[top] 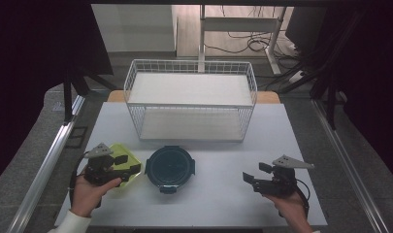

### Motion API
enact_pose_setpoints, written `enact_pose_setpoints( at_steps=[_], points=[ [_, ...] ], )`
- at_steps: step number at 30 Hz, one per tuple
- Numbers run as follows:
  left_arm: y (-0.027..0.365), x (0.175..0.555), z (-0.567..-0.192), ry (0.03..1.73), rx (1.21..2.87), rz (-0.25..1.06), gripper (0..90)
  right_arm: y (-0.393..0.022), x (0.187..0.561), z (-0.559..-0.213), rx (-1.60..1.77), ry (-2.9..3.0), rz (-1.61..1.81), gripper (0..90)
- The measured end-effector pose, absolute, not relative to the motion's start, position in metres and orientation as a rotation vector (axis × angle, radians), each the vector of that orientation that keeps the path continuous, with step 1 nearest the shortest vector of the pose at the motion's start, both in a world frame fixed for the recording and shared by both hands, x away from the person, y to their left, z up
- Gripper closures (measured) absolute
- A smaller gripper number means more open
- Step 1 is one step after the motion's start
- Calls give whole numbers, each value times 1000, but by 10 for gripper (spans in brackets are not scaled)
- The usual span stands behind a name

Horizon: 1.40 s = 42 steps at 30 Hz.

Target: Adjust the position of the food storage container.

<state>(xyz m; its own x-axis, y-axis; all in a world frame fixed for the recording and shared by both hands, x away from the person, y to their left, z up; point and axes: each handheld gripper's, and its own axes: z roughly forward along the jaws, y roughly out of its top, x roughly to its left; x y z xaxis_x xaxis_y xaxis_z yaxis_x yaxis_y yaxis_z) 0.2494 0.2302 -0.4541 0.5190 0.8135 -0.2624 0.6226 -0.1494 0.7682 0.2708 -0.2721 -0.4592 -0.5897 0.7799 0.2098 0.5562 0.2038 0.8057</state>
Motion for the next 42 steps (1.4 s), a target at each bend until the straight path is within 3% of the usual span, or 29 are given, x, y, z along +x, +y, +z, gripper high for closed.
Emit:
enact_pose_setpoints(
  at_steps=[20, 35, 39, 40, 42],
  points=[
    [228, 249, -446, 1149, 1872, 286, 322, -279, 273, -458, 1319, 2200, 1321, 186],
    [223, 247, -424, 1112, 1913, 320, 388, -272, 268, -455, 1318, 2204, 1320, 197],
    [223, 256, -424, 1135, 1938, 315, 429, -270, 268, -455, 1312, 2214, 1325, 198],
    [224, 258, -425, 1143, 1945, 317, 489, -270, 269, -456, 1313, 2216, 1325, 198],
    [224, 263, -427, 1162, 1953, 308, 524, -270, 268, -457, 1314, 2226, 1311, 198]
  ],
)
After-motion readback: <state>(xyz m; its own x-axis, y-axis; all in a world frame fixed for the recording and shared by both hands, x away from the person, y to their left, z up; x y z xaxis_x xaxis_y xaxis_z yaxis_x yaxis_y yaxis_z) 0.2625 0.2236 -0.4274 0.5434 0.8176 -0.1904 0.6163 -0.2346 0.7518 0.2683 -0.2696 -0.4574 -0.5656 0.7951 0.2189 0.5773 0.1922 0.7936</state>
